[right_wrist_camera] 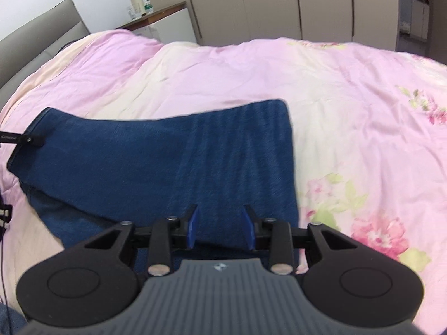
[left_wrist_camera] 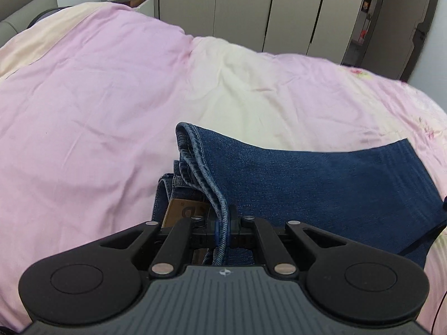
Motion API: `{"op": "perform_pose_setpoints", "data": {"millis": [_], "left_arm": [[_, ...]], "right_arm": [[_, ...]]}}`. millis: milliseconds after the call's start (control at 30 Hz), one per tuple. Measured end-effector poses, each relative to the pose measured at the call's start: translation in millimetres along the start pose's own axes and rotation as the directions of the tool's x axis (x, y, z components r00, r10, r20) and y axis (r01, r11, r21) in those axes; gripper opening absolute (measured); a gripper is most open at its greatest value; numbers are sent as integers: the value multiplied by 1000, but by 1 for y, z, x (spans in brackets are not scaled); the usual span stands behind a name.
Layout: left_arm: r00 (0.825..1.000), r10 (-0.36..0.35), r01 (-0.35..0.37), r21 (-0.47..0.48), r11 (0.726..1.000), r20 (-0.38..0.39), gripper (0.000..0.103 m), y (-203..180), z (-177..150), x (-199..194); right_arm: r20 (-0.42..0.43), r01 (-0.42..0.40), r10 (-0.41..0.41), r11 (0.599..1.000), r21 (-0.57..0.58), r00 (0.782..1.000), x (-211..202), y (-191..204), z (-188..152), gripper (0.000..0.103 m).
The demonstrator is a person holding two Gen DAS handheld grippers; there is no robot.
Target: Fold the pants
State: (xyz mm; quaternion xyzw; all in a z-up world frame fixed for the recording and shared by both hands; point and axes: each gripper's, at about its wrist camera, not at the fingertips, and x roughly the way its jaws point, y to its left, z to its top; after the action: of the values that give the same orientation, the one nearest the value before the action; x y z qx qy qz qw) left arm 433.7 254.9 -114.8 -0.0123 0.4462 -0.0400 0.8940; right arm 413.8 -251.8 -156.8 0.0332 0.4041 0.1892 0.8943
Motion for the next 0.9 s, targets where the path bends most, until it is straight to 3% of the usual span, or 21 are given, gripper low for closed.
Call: {"op": "perform_pose_setpoints", "data": {"millis": [133, 200, 367, 500, 600, 633, 767, 900], "left_arm": [[998, 38, -38, 10, 999, -39, 6, -1, -7, 29], [998, 32, -33, -18, 999, -49, 6, 3, -13, 41], [998, 42, -42, -5, 999, -55, 8, 3, -23, 51], [995, 76, -76, 9, 997, -57, 14, -1, -19, 39], [993, 113, -112, 19, 994, -35, 32, 0, -21, 20], [992, 125, -125, 21, 992, -24, 39, 1, -22, 12], [984, 166, -169, 42, 985, 65, 40, -4, -32, -26], [984, 133, -137, 23, 990, 118, 37, -14, -25, -51]], "right_arm": [[7, 44, -44, 999, 29, 999, 14, -10, 12, 30], [-52, 96, -94, 995, 28, 994, 32, -15, 11, 29], [-151, 95, -93, 995, 8, 984, 74, -24, -10, 26], [-171, 88, -86, 996, 6, 982, 68, -25, -1, 25], [-75, 65, -65, 998, -11, 995, 30, -22, 4, 30], [-55, 66, -68, 997, -36, 996, 18, -19, 2, 41], [-35, 151, -160, 972, -177, 987, -8, -5, -28, 45], [7, 138, -139, 972, -188, 990, -17, -3, -50, 41]]}}
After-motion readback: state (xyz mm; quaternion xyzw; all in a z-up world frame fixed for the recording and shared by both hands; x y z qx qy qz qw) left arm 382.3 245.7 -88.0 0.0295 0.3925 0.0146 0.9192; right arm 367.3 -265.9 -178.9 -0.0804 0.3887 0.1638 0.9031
